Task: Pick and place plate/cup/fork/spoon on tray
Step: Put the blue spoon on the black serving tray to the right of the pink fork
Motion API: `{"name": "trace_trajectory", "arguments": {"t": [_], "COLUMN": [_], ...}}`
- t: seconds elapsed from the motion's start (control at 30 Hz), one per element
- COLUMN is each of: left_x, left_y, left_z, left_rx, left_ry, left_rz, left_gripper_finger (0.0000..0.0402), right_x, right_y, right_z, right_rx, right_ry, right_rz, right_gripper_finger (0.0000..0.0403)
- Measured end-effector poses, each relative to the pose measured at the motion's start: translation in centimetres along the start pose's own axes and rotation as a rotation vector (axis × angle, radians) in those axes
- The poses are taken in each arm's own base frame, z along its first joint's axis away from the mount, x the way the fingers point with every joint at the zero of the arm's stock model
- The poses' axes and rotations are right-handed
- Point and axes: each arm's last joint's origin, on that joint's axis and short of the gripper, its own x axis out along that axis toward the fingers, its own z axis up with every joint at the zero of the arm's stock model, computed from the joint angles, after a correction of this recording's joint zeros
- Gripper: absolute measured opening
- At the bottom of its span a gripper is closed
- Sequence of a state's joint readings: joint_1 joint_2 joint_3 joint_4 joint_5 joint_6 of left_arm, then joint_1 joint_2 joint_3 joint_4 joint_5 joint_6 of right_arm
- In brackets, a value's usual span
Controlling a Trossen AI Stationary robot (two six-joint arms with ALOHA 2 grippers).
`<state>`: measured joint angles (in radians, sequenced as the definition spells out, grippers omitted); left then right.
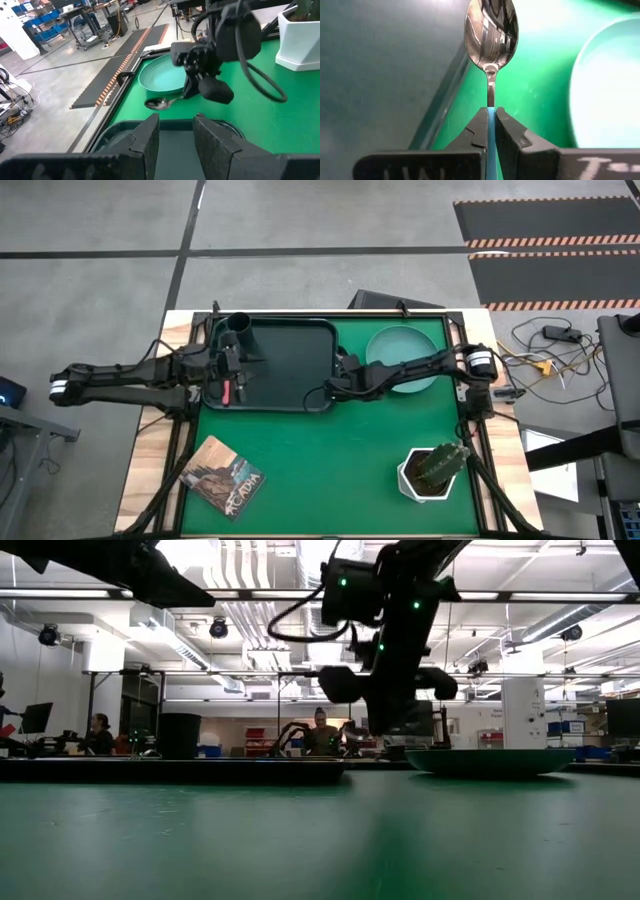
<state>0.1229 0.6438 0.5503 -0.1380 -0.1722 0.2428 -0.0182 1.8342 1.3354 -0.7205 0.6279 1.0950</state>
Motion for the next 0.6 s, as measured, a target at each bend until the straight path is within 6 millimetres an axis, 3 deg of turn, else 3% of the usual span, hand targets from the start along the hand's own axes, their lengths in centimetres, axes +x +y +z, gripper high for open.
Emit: {"name": "trace_trajectory", "arguments": {"t": [0.3, 0.6], "left_x": [0.8, 1.9], "left_y": [-0.1, -0.3], "left_z": [0.9, 1.5], "left_rx": [-0.073, -0.165], "left_ry": [-0.095, -0.157], "left_rz": [-0.032, -0.063], "left_gripper_finger": [0.0101, 0.0101], "right_x": [-4.4, -10.1], "right_y": [1.2, 4.2], "right_z": [-0.5, -1.1], "right_rx": [-0.116, -0.371], "right_ry": [-0.249, -0.554], "right_rz": [0.061, 0.318], "right_gripper_finger": [0.0009, 0.0009]}}
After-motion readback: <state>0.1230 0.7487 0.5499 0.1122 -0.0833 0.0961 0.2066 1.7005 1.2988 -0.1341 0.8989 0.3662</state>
